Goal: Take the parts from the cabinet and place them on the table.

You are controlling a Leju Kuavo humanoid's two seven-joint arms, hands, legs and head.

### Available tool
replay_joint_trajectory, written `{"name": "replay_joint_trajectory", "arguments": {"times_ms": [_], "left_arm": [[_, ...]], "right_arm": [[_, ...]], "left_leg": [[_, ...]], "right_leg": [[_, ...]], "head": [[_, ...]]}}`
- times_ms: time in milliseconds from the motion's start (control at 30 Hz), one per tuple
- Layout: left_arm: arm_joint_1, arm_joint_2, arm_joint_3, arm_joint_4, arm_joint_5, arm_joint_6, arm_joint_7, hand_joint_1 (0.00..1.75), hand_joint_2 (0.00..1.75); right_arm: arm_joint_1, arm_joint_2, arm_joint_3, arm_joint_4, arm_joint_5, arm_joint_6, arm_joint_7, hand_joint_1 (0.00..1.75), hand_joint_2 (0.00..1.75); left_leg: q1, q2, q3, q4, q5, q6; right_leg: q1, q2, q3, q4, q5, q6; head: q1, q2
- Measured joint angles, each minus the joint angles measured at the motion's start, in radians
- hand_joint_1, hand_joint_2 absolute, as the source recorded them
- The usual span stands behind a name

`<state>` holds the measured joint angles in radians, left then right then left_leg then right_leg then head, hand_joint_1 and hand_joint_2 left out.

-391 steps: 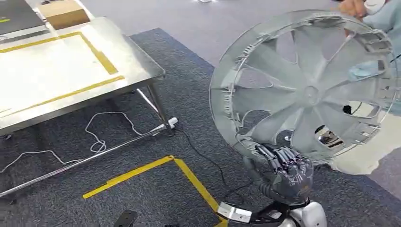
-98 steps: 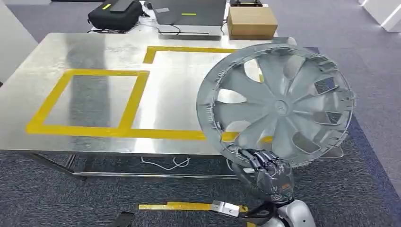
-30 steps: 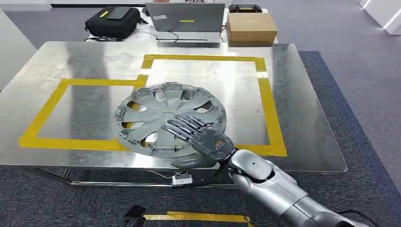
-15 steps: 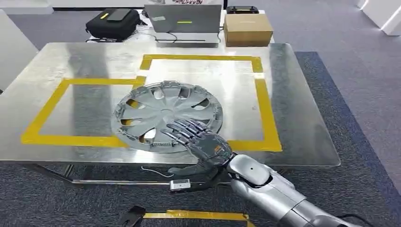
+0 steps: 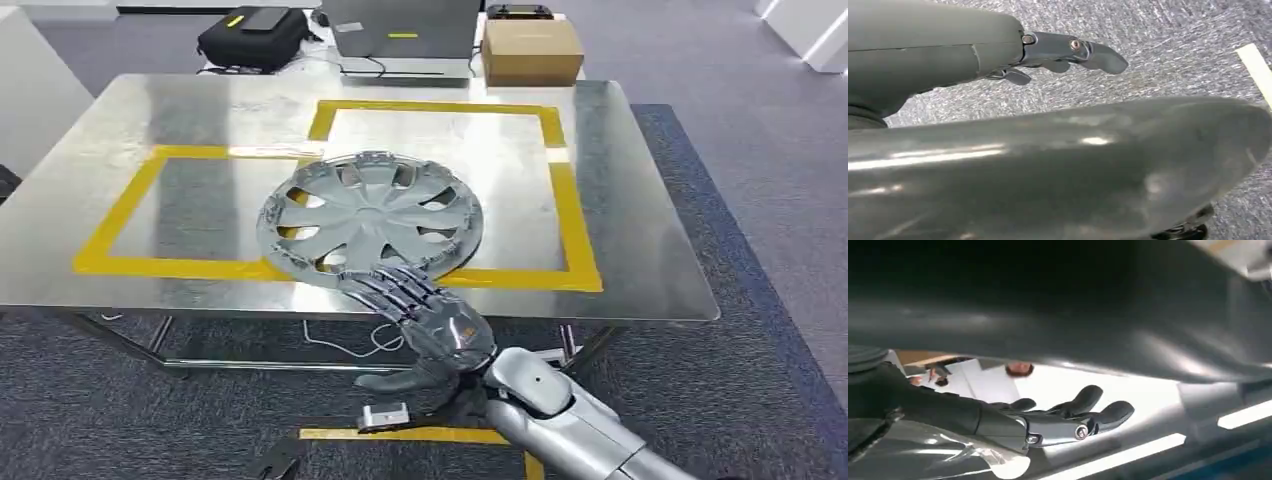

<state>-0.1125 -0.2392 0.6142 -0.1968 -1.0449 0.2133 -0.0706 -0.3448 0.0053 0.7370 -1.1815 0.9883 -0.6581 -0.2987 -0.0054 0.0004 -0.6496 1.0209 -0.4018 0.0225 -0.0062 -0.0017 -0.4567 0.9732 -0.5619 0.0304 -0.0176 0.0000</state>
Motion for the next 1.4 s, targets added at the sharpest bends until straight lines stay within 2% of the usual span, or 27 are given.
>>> {"name": "replay_joint_trajectory", "arguments": {"times_ms": [100,167,233,267,300,367,433,467,500,567,600,633,733,767,800,833,900,933,1000,1067,1133,1167,1233,1267,1300,1367,1400], "left_arm": [[0.010,0.001,0.009,0.000,0.016,0.016,-0.006,0.00,0.00],[0.018,0.001,0.023,0.000,0.030,0.023,-0.015,0.00,0.00],[0.025,0.003,0.035,0.000,0.042,0.033,-0.022,0.00,0.00],[0.027,0.003,0.045,0.000,0.051,0.037,-0.026,0.00,0.00],[0.029,0.003,0.054,0.000,0.055,0.041,-0.027,0.00,0.00],[0.031,0.004,0.071,0.000,0.066,0.048,-0.028,0.00,0.00],[0.032,0.005,0.088,0.000,0.074,0.050,-0.027,0.00,0.00],[0.032,0.004,0.095,0.000,0.081,0.054,-0.026,0.00,0.00],[0.032,0.003,0.104,0.000,0.085,0.059,-0.025,0.00,0.00],[0.031,0.000,0.122,0.000,0.100,0.068,-0.024,0.00,0.00],[0.035,-0.002,0.133,0.000,0.108,0.069,-0.024,0.00,0.00],[0.035,-0.004,0.143,0.000,0.114,0.071,-0.026,0.00,0.00],[0.033,-0.006,0.161,0.000,0.112,0.072,-0.026,0.00,0.00],[0.032,-0.007,0.165,0.000,0.107,0.074,-0.026,0.00,0.00],[0.032,-0.008,0.170,0.000,0.101,0.076,-0.026,0.00,0.00],[0.032,-0.008,0.173,0.000,0.098,0.077,-0.024,0.00,0.00],[0.032,-0.008,0.177,0.000,0.093,0.078,-0.022,0.00,0.00],[0.032,-0.008,0.179,0.000,0.092,0.078,-0.018,0.00,0.00],[0.029,-0.011,0.184,0.000,0.089,0.079,-0.014,0.00,0.00],[0.025,-0.011,0.186,0.000,0.084,0.079,-0.013,0.00,0.00],[0.029,-0.011,0.188,0.000,0.078,0.079,-0.004,0.00,0.00],[0.031,-0.011,0.190,0.000,0.076,0.079,0.000,0.00,0.00],[0.034,-0.010,0.191,0.000,0.060,0.075,0.008,0.00,0.00],[0.032,-0.010,0.191,0.000,0.055,0.070,0.010,0.00,0.00],[0.031,-0.009,0.191,0.000,0.045,0.064,0.013,0.00,0.00],[0.030,-0.010,0.191,0.000,0.030,0.061,0.020,0.00,0.00],[0.030,-0.010,0.191,0.000,0.025,0.061,0.022,0.00,0.00]], "right_arm": [[0.103,-0.015,-0.048,-0.085,-0.077,-0.022,-0.041,0.00,0.00],[0.190,-0.018,-0.092,-0.151,-0.165,-0.030,-0.104,0.00,0.00],[0.281,-0.018,-0.145,-0.219,-0.302,-0.021,-0.180,0.00,0.00],[0.328,-0.018,-0.182,-0.258,-0.402,0.009,-0.220,0.00,0.00],[0.371,-0.018,-0.218,-0.288,-0.488,0.057,-0.250,0.00,0.00],[0.448,-0.010,-0.310,-0.337,-0.685,0.222,-0.313,0.00,0.00],[0.511,0.024,-0.427,-0.365,-0.872,0.417,-0.340,0.00,0.00],[0.533,0.050,-0.494,-0.368,-0.926,0.495,-0.340,0.00,0.00],[0.546,0.079,-0.571,-0.364,-0.924,0.545,-0.339,0.00,0.00],[0.553,0.127,-0.703,-0.337,-0.841,0.550,-0.330,0.00,0.00],[0.553,0.149,-0.772,-0.306,-0.775,0.527,-0.312,0.00,0.00],[0.544,0.164,-0.828,-0.263,-0.726,0.505,-0.291,0.00,0.00],[0.485,0.182,-0.996,-0.046,-0.666,0.460,-0.245,0.00,0.00],[0.451,0.182,-1.053,0.065,-0.650,0.420,-0.238,0.00,0.00],[0.419,0.177,-1.108,0.165,-0.632,0.371,-0.226,0.00,0.00],[0.390,0.172,-1.151,0.286,-0.608,0.317,-0.217,0.00,0.00],[0.359,0.159,-1.215,0.453,-0.556,0.236,-0.155,0.00,0.00],[0.342,0.153,-1.237,0.537,-0.534,0.203,-0.105,0.00,0.00],[0.320,0.149,-1.268,0.646,-0.523,0.197,-0.029,0.00,0.00],[0.309,0.149,-1.291,0.725,-0.523,0.197,0.004,0.00,0.00],[0.310,0.156,-1.315,0.796,-0.529,0.206,0.071,0.00,0.00],[0.308,0.158,-1.323,0.817,-0.533,0.213,0.102,0.00,0.00],[0.303,0.159,-1.345,0.853,-0.540,0.230,0.210,0.00,0.00],[0.299,0.159,-1.352,0.869,-0.537,0.240,0.267,0.00,0.00],[0.296,0.163,-1.358,0.888,-0.520,0.260,0.341,0.00,0.00],[0.293,0.170,-1.358,0.908,-0.481,0.305,0.452,0.00,0.00],[0.293,0.177,-1.357,0.916,-0.463,0.329,0.477,0.00,0.00]], "left_leg": [[0.002,-0.002,-0.003,-0.007,0.021,-0.018],[0.008,-0.002,-0.020,0.048,-0.083,-0.029],[0.013,-0.002,-0.044,0.186,-0.201,-0.039],[0.014,-0.002,-0.050,0.256,-0.229,-0.043],[0.015,-0.002,-0.042,0.291,-0.224,-0.046],[0.018,-0.002,0.017,0.247,-0.156,-0.046],[0.018,-0.004,0.132,0.093,-0.119,-0.040],[0.014,-0.005,0.192,0.008,-0.141,-0.034],[0.014,-0.005,0.209,-0.033,-0.157,-0.024],[0.010,-0.006,0.194,-0.031,-0.156,-0.017],[0.011,-0.005,0.184,-0.037,-0.143,-0.006],[0.015,0.001,0.174,-0.040,-0.130,0.005],[0.011,0.003,0.130,-0.039,-0.095,0.022],[0.009,0.004,0.113,-0.038,-0.082,0.023],[0.006,0.004,0.096,-0.037,-0.069,0.024],[0.004,0.004,0.081,-0.036,-0.057,0.023],[-0.001,0.003,0.050,-0.031,-0.037,0.022],[-0.002,0.003,0.037,-0.029,-0.027,0.018],[-0.010,0.006,0.029,-0.021,-0.010,0.008],[-0.009,0.009,0.019,-0.020,0.013,0.003],[-0.008,0.005,0.012,-0.016,0.016,-0.007],[-0.006,0.003,0.005,0.002,-0.029,-0.015],[-0.001,0.003,-0.020,0.135,-0.170,-0.027],[0.000,0.003,-0.031,0.209,-0.215,-0.029],[0.000,0.003,-0.035,0.272,-0.230,-0.030],[0.000,0.003,0.002,0.278,-0.170,-0.027],[0.000,0.003,0.045,0.226,-0.130,-0.022]], "right_leg": [[0.000,-0.002,-0.023,-0.007,0.018,-0.014],[-0.004,-0.008,-0.035,-0.007,0.037,-0.033],[-0.003,-0.013,-0.055,-0.006,0.057,-0.035],[-0.003,-0.015,-0.069,-0.004,0.066,-0.034],[-0.003,-0.018,-0.083,-0.003,0.075,-0.034],[-0.003,-0.019,-0.113,0.006,0.090,-0.030],[-0.004,-0.018,-0.135,0.019,0.102,-0.023],[0.002,-0.016,-0.143,0.026,0.107,-0.017],[0.002,-0.016,-0.149,0.029,0.115,-0.012],[-0.001,-0.017,-0.158,0.027,0.134,0.002],[0.000,-0.016,-0.161,0.024,0.144,0.011],[-0.004,-0.010,-0.166,0.030,0.125,0.016],[-0.005,-0.003,-0.223,0.192,-0.054,0.025],[-0.005,-0.002,-0.238,0.268,-0.086,0.027],[-0.005,-0.002,-0.242,0.317,-0.081,0.027],[-0.005,-0.002,-0.230,0.333,-0.046,0.025],[-0.004,-0.002,-0.160,0.273,0.039,0.016],[-0.003,-0.002,-0.088,0.181,0.052,0.007],[0.003,-0.002,0.057,-0.029,-0.005,0.000],[0.004,0.001,0.042,-0.035,-0.011,-0.004],[-0.001,-0.006,0.027,-0.034,0.003,-0.018],[0.000,-0.009,0.016,-0.032,0.012,-0.027],[0.002,-0.011,-0.011,-0.031,0.035,-0.040],[0.004,-0.011,-0.024,-0.029,0.047,-0.040],[0.006,-0.012,-0.031,-0.023,0.057,-0.040],[0.009,-0.014,-0.072,-0.007,0.075,-0.040],[0.010,-0.013,-0.091,0.003,0.082,-0.040]], "head": [[0.004,0.000],[-0.001,0.000],[-0.003,0.000],[-0.005,0.000],[-0.003,0.000],[-0.004,0.000],[-0.004,0.000],[-0.005,0.000],[-0.001,0.000],[-0.003,0.000],[-0.002,0.000],[-0.005,0.000],[0.004,0.000],[0.004,0.000],[0.004,0.000],[0.005,0.000],[0.005,0.000],[0.005,0.000],[0.006,0.000],[0.006,0.000],[0.008,0.000],[0.005,0.000],[-0.001,0.000],[0.000,0.000],[0.001,0.000],[0.000,0.000],[0.000,0.000]]}}
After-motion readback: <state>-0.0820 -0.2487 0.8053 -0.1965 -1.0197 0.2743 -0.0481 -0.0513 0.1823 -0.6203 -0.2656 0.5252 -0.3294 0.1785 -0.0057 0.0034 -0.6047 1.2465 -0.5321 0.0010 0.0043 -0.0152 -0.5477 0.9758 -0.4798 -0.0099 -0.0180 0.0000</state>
